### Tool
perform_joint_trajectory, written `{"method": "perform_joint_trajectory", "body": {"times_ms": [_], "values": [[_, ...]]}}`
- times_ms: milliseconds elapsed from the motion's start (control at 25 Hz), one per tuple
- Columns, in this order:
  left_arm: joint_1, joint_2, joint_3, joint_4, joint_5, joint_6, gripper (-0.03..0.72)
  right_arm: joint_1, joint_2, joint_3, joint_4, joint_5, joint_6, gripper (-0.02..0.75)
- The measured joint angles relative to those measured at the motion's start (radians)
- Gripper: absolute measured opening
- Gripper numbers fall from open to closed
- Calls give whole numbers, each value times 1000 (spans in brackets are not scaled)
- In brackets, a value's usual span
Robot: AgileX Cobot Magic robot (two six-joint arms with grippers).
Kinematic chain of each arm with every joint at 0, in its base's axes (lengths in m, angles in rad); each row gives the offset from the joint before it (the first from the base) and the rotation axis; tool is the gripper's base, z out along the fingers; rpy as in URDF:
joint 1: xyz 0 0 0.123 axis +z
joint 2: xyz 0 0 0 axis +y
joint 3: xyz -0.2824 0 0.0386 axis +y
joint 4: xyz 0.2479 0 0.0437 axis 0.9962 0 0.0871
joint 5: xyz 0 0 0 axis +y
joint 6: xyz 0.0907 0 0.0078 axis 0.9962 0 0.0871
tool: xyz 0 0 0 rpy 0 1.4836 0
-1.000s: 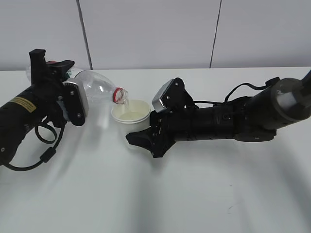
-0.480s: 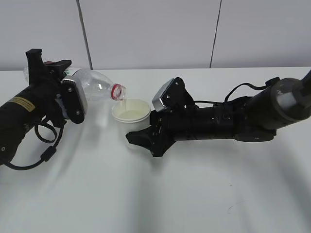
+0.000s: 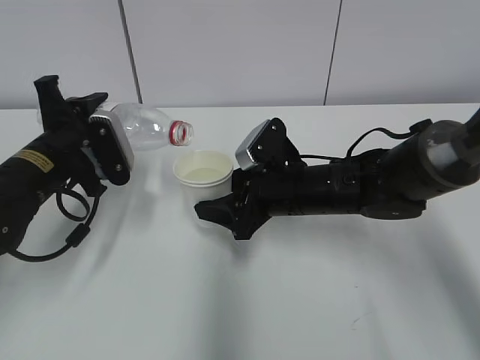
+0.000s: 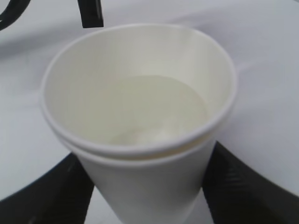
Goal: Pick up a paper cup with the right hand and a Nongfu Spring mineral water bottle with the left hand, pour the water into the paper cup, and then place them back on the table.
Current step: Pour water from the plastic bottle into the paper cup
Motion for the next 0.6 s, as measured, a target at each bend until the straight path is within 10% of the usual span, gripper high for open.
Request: {"method": "perform_joint_trajectory", "body": {"times_ms": [600], "values": [[0,0,0,-27,-2,-304,365,0,0,0,47,0,0,507]]}}
